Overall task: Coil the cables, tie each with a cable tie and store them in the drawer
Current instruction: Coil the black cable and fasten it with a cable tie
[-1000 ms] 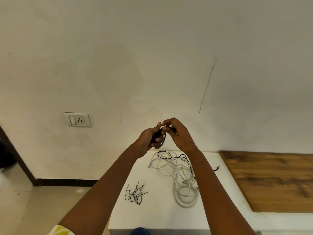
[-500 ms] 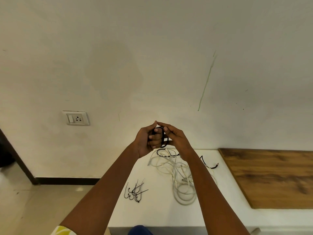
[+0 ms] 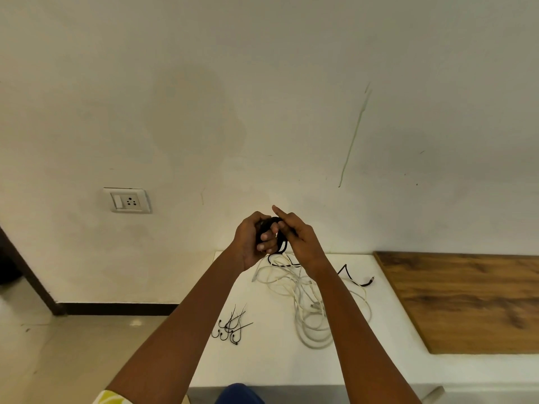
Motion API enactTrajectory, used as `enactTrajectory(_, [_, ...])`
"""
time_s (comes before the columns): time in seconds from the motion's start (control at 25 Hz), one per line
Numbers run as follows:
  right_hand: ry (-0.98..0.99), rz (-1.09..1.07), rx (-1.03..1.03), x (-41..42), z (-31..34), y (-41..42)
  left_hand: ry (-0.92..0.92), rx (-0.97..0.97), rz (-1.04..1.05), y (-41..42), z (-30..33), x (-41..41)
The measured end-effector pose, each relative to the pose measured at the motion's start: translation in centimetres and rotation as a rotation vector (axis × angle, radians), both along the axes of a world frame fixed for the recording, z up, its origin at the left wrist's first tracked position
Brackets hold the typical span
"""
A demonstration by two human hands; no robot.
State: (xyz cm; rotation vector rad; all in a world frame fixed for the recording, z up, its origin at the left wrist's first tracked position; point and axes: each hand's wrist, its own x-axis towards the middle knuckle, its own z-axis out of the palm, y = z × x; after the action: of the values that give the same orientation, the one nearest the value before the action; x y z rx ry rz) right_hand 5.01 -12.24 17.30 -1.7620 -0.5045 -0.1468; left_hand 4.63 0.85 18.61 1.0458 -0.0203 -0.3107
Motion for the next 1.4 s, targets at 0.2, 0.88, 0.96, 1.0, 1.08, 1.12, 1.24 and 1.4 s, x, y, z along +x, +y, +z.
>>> enactTrajectory(0.2, [0.000,-0.076,0.062,-0.6,-0.7,0.8,0.004,0.210,0.318,-1.5,-0.3,-0.3])
enactTrajectory(0.88, [-0.172,-0.187,0.032,-0.3,-3.4,2.0,-0.196,0.694,0.842,-3.0,-2.7,-0.3])
enactTrajectory(0.96, [-0.216,-0.205,-0.025,-0.3,-3.6,1.8,-0.207,0.635,0.781,-2.6,-3.5,0.0])
enactTrajectory(1.0, [-0.226,-0.211,-0.028,-0.3,-3.9,1.7,-0.230,0.644,0.753,-2.5,-3.9,0.0])
enactTrajectory(1.08, [-0.184,-0.235,0.006,-0.3,-4.3,1.8,-0.299,0.700,0.722,-2.7,-4.7,-0.5])
enactTrajectory(1.12, [-0.130,-0.238,0.039,-0.3,-4.3,1.9,-0.347,0.729,0.710,-2.8,-5.1,-0.8])
enactTrajectory(1.24, [0.023,-0.242,0.144,0.0,-4.4,2.3,-0.473,0.785,0.647,-2.7,-6.7,-1.4])
enactTrajectory(1.4, [0.242,-0.128,0.386,-0.4,-5.2,2.8,-0.434,0.769,0.651,-2.2,-8.4,-1.1])
